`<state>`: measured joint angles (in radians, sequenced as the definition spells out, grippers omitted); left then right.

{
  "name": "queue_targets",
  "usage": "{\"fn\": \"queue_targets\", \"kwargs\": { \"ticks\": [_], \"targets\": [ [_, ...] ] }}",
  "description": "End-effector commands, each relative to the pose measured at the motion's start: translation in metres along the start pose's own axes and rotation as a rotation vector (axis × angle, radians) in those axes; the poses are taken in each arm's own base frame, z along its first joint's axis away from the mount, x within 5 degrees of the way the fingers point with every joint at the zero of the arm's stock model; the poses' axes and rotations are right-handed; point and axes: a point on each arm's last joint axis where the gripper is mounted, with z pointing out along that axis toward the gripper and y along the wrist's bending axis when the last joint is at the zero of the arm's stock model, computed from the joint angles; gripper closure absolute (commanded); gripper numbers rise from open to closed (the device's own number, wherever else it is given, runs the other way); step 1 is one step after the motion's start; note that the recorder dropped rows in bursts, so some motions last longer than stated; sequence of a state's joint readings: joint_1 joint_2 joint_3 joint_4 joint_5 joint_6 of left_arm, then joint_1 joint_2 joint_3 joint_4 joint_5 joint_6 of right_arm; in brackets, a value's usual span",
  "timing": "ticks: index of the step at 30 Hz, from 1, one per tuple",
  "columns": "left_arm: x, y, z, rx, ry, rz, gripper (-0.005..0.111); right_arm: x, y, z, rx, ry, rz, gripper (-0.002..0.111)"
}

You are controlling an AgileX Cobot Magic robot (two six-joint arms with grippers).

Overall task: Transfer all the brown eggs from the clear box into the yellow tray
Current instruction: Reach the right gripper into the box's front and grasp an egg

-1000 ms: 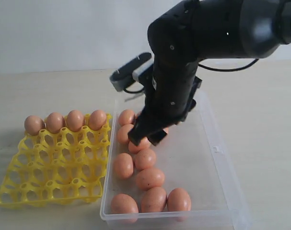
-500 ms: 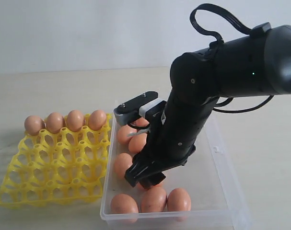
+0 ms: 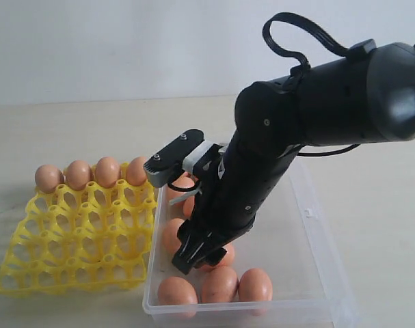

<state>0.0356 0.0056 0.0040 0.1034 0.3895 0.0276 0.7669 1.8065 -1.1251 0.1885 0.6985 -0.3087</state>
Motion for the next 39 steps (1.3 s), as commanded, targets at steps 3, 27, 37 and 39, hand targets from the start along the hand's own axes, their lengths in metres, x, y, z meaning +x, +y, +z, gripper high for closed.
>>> {"fn": "queue_targets", "kwargs": {
  "ticks": [3, 27, 37, 39],
  "targets": [
    [-0.002, 0.0, -0.001, 0.007, -0.02, -0.002, 0.107, 0.004, -0.004, 0.023, 0.01, 0.058, -0.029, 0.046],
    [-0.002, 0.0, -0.001, 0.007, -0.02, -0.002, 0.107, -0.004, -0.01, 0.044, 0.067, -0.016, -0.148, 0.047],
    [-0.002, 0.0, -0.001, 0.007, -0.02, -0.002, 0.107, -0.012, -0.005, 0.057, 0.053, 0.002, -0.201, 0.051],
    [-0.002, 0.0, -0.001, 0.007, -0.02, -0.002, 0.107, -0.011, -0.005, 0.059, 0.046, 0.029, -0.205, 0.058]
  ]
}}
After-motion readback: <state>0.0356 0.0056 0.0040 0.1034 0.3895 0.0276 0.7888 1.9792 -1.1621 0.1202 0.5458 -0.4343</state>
